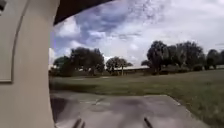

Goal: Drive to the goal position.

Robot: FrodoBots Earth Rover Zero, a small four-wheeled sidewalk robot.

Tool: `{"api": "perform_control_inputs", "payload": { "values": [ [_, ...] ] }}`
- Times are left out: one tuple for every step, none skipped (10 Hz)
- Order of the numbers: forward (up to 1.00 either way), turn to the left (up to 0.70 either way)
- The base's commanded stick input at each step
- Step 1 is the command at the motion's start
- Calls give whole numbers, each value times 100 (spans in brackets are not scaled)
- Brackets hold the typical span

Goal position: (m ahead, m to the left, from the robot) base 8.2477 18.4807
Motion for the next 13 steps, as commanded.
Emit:
{"api": "perform_control_inputs", "payload": {
  "values": [
    [69, 34],
    [69, 34],
    [69, 34],
    [69, 34],
    [69, 34],
    [69, 34],
    [69, 34],
    [69, 34],
    [69, 34],
    [69, 34],
    [69, 34],
    [69, 34],
    [69, 34]
  ]
}}
